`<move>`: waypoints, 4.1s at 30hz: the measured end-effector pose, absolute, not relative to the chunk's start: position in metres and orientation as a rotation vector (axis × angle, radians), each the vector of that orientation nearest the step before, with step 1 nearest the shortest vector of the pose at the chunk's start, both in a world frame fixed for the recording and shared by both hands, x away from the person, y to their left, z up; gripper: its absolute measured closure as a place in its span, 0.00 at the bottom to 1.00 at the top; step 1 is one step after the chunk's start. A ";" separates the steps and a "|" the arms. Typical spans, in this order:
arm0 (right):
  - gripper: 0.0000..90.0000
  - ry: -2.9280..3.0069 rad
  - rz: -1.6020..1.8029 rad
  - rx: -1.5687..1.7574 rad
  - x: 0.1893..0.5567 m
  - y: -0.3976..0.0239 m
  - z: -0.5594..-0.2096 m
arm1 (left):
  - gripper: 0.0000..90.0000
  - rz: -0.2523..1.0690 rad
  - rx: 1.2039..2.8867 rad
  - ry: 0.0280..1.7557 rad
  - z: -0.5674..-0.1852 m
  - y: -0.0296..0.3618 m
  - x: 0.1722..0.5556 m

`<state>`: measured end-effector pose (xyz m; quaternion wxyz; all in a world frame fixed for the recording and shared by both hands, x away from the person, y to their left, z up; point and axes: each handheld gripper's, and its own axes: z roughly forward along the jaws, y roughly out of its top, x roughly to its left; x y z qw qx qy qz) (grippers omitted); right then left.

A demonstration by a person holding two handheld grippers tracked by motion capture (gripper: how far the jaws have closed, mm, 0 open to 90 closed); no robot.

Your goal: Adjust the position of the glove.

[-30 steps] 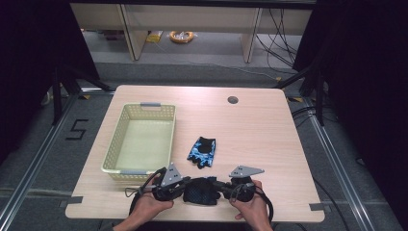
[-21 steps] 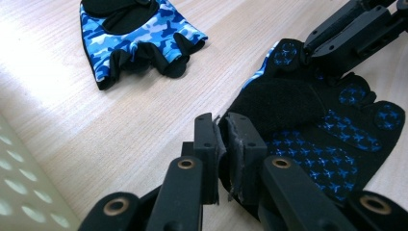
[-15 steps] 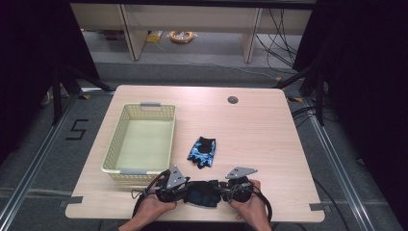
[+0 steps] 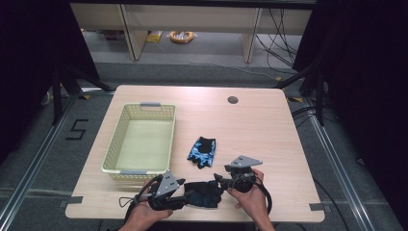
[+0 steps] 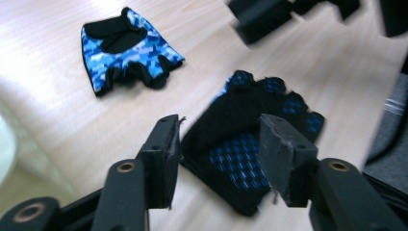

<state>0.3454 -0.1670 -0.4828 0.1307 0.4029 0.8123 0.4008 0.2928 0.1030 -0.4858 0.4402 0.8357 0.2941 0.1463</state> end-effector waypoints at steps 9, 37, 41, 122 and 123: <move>0.56 2.341 1.156 1.174 0.402 -0.130 -0.475 | 0.42 0.238 2.033 0.844 -0.491 0.129 0.273; 0.84 2.463 1.044 1.144 0.449 -0.081 -0.511 | 0.34 0.271 2.097 0.907 -0.505 0.153 0.271; 0.99 2.443 1.104 1.124 0.451 -0.088 -0.514 | 0.34 0.254 2.078 0.916 -0.507 0.152 0.271; 0.67 2.622 1.069 0.879 0.274 -0.161 -0.488 | 0.46 0.256 2.058 0.717 -0.485 0.111 0.294; 0.67 2.636 1.065 0.867 0.274 -0.162 -0.490 | 0.47 0.251 2.045 0.711 -0.486 0.107 0.297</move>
